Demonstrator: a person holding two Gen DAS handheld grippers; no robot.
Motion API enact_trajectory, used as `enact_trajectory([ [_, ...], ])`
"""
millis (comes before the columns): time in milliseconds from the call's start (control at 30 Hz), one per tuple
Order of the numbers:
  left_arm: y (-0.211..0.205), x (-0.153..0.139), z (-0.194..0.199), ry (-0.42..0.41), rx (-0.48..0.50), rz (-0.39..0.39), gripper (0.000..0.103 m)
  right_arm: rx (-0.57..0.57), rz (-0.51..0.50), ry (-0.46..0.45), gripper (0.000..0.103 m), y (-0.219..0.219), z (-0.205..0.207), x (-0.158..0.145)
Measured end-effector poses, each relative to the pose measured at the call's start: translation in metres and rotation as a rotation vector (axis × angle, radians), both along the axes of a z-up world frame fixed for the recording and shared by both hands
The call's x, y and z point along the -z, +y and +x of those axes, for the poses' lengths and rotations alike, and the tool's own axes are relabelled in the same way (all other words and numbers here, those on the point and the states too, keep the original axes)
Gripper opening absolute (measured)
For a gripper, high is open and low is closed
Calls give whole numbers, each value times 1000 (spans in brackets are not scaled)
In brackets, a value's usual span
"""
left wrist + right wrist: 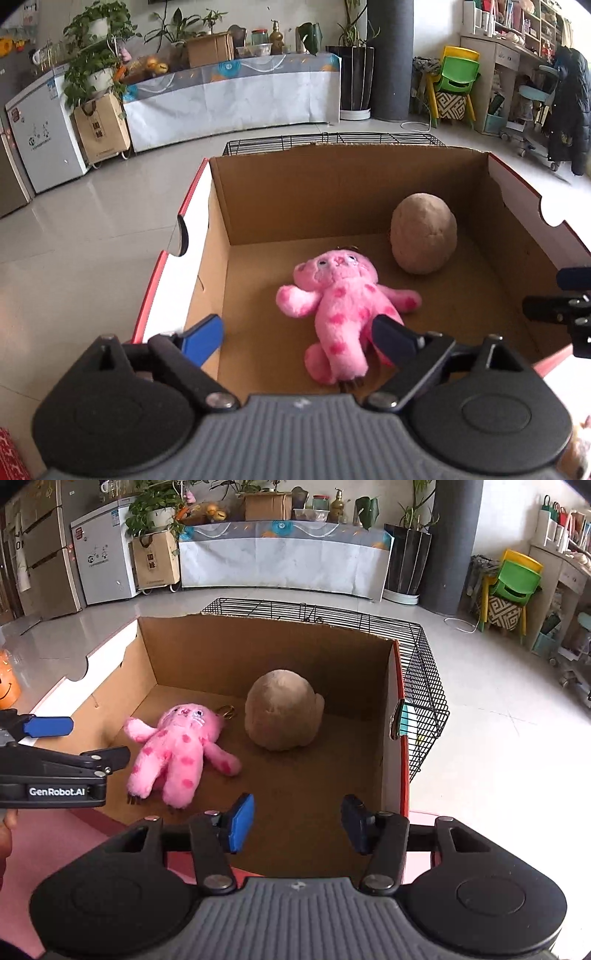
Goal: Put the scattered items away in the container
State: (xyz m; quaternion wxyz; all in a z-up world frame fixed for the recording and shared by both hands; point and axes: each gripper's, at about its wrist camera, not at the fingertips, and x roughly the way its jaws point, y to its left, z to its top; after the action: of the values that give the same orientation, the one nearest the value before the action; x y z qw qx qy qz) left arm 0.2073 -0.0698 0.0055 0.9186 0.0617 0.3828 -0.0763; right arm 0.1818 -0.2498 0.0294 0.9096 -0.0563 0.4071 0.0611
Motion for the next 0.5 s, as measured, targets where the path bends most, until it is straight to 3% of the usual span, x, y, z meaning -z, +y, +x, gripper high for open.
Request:
enact_trajectory([
  [133, 0, -2, 6, -9, -9, -16, 93, 9, 20, -7, 53, -1, 4, -2],
  [267, 6, -9, 10, -10, -25, -79, 93, 17, 54, -7, 53, -2, 8, -3],
  [500, 2, -9, 8, -2, -21, -69, 95, -3, 23, -3, 56, 9, 6, 2],
])
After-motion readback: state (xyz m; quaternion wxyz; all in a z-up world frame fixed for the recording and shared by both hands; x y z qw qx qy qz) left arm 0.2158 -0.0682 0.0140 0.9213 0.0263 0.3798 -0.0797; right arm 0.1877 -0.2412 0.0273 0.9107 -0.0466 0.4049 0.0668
